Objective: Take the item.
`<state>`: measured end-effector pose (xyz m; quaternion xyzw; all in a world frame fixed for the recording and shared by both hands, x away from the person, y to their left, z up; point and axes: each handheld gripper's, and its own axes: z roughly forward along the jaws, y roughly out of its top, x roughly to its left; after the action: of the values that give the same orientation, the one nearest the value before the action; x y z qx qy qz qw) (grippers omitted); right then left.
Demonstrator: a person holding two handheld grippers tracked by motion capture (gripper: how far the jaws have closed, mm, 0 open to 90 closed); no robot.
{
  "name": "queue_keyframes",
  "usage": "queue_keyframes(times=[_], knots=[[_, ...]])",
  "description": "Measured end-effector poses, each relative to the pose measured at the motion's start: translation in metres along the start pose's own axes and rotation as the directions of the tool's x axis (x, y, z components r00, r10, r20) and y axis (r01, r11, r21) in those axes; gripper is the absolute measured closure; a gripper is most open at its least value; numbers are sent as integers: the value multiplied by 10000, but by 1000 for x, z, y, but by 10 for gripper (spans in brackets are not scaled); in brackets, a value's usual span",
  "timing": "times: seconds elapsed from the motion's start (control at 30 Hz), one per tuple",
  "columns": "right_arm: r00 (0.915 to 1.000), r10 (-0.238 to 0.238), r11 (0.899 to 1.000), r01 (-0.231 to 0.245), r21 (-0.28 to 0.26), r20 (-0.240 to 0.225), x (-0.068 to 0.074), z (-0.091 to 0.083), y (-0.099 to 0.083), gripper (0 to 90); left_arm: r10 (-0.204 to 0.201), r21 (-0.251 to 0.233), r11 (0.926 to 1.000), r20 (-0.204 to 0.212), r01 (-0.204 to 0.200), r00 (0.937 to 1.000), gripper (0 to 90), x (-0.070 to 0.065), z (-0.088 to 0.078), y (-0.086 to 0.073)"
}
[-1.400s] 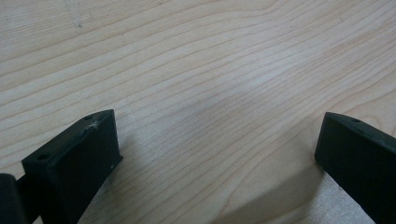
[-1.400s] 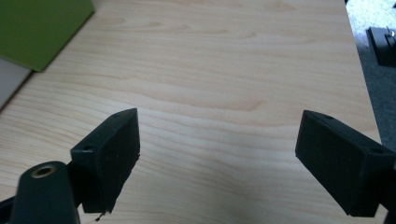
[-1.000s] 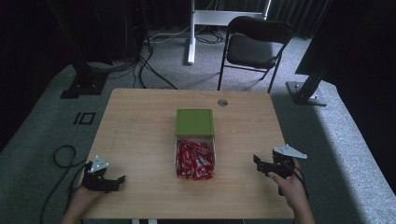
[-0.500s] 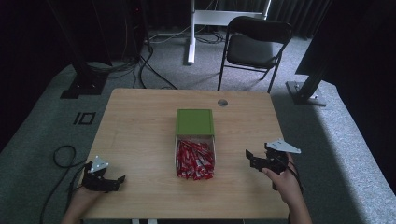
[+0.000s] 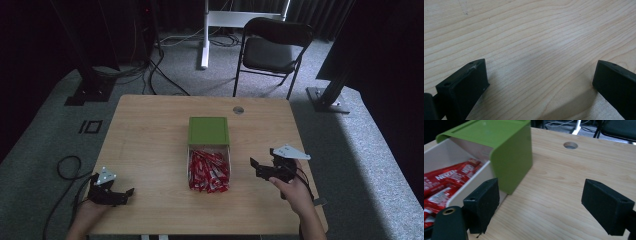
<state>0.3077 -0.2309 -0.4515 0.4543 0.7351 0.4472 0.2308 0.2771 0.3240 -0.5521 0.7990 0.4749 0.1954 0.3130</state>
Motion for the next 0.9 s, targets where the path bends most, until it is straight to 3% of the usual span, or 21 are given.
queue_keyframes(times=[0.57, 0.9], knots=[[9942, -537, 9985, 525, -150, -931, 34, 15, 20, 149, 0, 0, 10000, -2, 0, 10000, 7, 0, 0, 0], [9815, -956, 9954, 944, -156, -1656, 58, 27, 27, 149, -5, -5, 10000, 0, 5, 10000, 7, 0, 0, 0]])
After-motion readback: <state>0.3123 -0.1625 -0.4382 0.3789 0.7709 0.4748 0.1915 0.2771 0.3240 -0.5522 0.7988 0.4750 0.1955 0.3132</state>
